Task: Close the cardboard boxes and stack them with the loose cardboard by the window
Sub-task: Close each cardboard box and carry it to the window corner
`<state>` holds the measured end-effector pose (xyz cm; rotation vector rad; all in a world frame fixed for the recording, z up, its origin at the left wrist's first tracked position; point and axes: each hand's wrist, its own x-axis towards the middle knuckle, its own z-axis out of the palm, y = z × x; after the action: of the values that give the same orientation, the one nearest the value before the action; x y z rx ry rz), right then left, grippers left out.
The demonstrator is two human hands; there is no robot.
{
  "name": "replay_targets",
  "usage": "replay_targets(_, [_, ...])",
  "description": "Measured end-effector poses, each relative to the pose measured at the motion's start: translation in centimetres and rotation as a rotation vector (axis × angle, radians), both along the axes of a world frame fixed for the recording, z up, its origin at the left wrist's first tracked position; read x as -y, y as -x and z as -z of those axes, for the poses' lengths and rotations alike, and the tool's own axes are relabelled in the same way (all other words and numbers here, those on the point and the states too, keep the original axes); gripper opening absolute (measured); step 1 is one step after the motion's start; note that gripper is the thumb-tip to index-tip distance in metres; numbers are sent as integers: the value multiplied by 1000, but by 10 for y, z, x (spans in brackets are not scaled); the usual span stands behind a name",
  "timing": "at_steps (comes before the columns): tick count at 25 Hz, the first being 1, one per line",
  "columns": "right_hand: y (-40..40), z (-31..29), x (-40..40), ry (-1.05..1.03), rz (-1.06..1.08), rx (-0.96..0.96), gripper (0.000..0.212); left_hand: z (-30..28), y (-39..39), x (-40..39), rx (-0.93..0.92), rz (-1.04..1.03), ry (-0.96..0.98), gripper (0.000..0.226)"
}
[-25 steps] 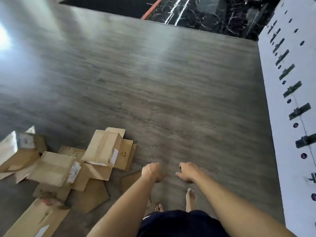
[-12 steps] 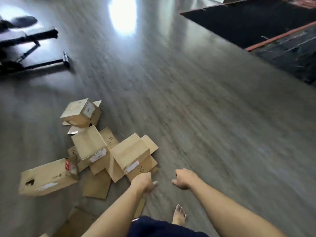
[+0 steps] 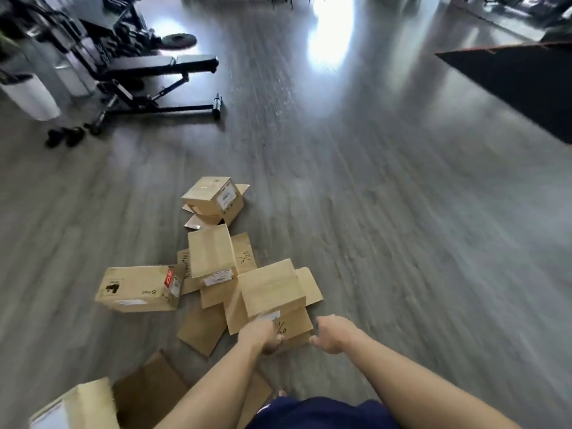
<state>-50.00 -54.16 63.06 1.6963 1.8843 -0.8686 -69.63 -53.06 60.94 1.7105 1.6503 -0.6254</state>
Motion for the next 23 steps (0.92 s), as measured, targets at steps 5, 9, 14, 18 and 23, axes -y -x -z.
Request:
replay_targets(5, [-13, 5, -43, 58, 6, 33, 47, 7, -1, -23, 64, -91, 10, 59])
replay_targets(9, [-14, 15, -86, 53, -90, -13, 46, 13, -2, -42, 79, -222, 7, 56])
replay_targets(14, [-17, 50, -138, 120, -152, -65, 46, 31, -1, -73, 29, -413, 49, 51])
replay_targets(18, [-27, 124, -185, 141, -111, -110, 43, 82, -8, -114, 22, -561, 10, 49])
replay_targets(23, [-27, 269, -238, 83, -40, -136, 44, 224, -2, -172, 12, -670, -91, 60])
